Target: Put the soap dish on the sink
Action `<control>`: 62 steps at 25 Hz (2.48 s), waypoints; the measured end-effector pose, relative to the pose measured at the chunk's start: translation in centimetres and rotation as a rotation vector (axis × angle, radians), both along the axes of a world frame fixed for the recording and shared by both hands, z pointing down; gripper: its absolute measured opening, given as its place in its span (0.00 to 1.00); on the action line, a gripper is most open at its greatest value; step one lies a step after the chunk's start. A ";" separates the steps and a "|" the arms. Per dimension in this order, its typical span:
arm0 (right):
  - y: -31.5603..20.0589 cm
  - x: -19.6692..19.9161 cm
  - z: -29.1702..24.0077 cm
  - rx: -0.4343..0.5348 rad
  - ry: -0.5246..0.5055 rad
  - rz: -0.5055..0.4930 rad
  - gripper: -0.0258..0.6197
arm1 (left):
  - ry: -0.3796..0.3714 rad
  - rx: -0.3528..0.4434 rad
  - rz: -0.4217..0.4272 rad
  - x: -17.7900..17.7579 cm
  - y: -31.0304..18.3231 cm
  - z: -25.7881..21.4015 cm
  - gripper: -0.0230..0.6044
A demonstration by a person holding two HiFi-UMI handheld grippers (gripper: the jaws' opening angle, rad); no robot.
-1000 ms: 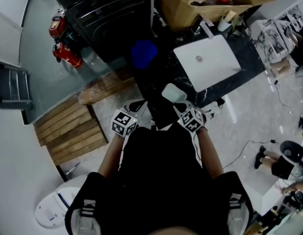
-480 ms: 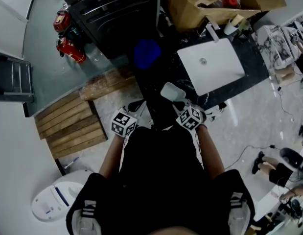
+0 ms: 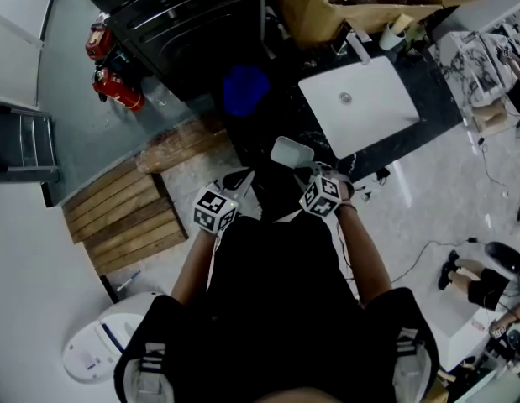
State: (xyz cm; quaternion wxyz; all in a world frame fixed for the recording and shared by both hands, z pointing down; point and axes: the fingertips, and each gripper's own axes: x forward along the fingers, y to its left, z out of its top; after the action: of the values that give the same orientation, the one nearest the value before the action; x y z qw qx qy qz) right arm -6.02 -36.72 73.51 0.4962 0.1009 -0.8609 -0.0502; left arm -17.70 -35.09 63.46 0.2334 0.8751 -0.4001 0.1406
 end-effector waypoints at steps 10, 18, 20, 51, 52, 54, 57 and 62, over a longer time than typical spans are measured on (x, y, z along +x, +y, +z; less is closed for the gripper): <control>0.0 0.2 -0.7 0.036 -0.036 0.037 0.08 | -0.002 0.006 0.022 0.5 0.1 -0.1 0.04; -0.2 0.2 -2.0 0.045 -0.126 0.127 0.08 | 0.000 0.012 0.047 0.8 0.5 -0.1 0.04; -0.1 0.3 -2.4 0.042 -0.162 0.170 0.07 | -0.003 0.009 0.057 0.8 0.7 0.0 0.04; -0.7 4.2 -4.8 0.008 -0.323 0.468 0.04 | 0.001 0.028 0.172 2.9 -1.9 -0.5 0.04; -0.6 4.2 -4.7 0.007 -0.321 0.469 0.04 | 0.002 0.028 0.173 2.9 -1.9 -0.5 0.04; -0.5 4.2 -4.5 0.004 -0.317 0.472 0.04 | 0.003 0.027 0.175 2.9 -1.8 -0.4 0.04; -0.1 4.1 -4.3 0.001 -0.310 0.473 0.04 | 0.003 0.023 0.178 2.8 -1.5 -0.2 0.04; 0.1 3.9 -4.3 0.005 -0.301 0.470 0.04 | 0.002 0.024 0.182 2.5 -1.3 -0.3 0.04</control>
State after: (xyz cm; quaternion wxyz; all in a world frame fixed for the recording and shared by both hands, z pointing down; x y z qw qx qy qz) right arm -2.12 -36.59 69.19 0.3604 0.3054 -0.8777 0.0801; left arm -15.15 -36.44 63.18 0.2098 0.9106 -0.3203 0.1556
